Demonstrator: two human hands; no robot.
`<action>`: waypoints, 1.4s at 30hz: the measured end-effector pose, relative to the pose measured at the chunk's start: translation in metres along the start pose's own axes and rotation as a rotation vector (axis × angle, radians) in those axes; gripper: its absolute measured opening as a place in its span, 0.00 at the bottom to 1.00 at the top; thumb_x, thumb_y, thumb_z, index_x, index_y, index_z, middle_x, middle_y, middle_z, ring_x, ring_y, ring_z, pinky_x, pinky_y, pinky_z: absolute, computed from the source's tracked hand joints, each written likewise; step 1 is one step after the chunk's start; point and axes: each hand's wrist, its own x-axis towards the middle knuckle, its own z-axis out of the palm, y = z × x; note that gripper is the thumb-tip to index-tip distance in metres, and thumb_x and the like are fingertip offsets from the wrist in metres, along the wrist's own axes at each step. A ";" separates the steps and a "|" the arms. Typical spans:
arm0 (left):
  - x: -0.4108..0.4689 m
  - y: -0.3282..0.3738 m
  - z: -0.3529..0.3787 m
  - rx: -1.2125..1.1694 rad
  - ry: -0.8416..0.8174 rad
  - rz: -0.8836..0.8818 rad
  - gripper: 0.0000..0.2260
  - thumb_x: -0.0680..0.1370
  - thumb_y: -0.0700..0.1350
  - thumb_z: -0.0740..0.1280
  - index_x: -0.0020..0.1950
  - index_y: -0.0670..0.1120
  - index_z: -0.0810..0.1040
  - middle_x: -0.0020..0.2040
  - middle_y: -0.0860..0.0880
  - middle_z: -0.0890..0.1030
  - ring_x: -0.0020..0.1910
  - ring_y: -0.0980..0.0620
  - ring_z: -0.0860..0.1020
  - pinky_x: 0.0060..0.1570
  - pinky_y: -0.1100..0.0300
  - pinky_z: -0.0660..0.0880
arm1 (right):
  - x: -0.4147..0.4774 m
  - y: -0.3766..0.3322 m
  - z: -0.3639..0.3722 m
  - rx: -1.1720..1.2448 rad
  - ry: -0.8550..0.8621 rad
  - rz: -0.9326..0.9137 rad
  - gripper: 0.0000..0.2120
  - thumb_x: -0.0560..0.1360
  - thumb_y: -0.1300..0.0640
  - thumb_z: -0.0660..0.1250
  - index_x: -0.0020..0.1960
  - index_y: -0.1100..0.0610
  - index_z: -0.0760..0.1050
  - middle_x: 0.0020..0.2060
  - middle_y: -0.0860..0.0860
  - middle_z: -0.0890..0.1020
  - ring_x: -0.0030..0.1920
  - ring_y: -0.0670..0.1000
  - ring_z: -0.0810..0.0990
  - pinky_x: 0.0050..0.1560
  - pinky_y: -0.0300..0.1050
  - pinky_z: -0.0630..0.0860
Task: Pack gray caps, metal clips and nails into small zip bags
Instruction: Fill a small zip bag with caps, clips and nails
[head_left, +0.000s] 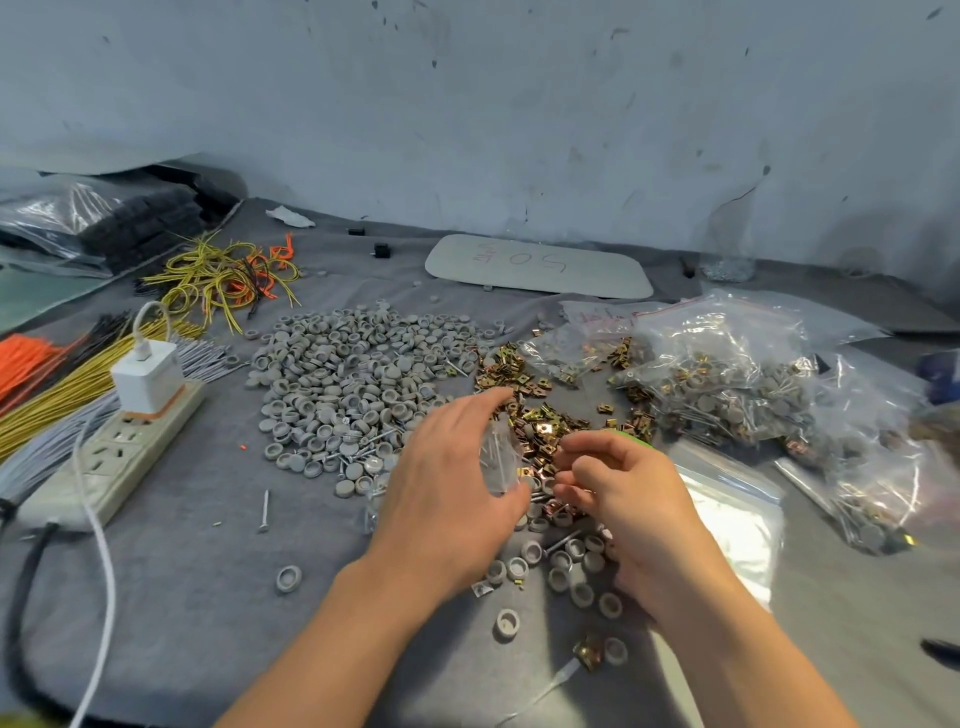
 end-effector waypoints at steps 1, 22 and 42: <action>0.000 -0.001 0.000 -0.015 0.002 -0.002 0.36 0.72 0.54 0.76 0.76 0.63 0.63 0.69 0.64 0.70 0.69 0.63 0.66 0.69 0.67 0.58 | 0.000 0.002 -0.002 -0.069 -0.012 -0.027 0.14 0.79 0.72 0.63 0.48 0.57 0.84 0.47 0.59 0.86 0.39 0.52 0.85 0.42 0.42 0.83; -0.002 -0.012 -0.004 -0.034 -0.083 -0.093 0.38 0.71 0.53 0.78 0.76 0.64 0.62 0.68 0.62 0.73 0.66 0.59 0.71 0.66 0.61 0.65 | -0.039 -0.010 -0.038 -1.174 -0.491 -0.229 0.04 0.67 0.47 0.77 0.40 0.43 0.84 0.31 0.36 0.83 0.33 0.40 0.82 0.30 0.32 0.74; 0.005 -0.033 -0.010 -0.115 -0.103 -0.289 0.32 0.77 0.54 0.74 0.76 0.64 0.62 0.58 0.64 0.72 0.58 0.58 0.73 0.60 0.56 0.68 | -0.001 -0.005 -0.006 -1.428 -0.071 -0.295 0.07 0.74 0.60 0.69 0.47 0.51 0.84 0.43 0.53 0.84 0.50 0.60 0.81 0.50 0.50 0.80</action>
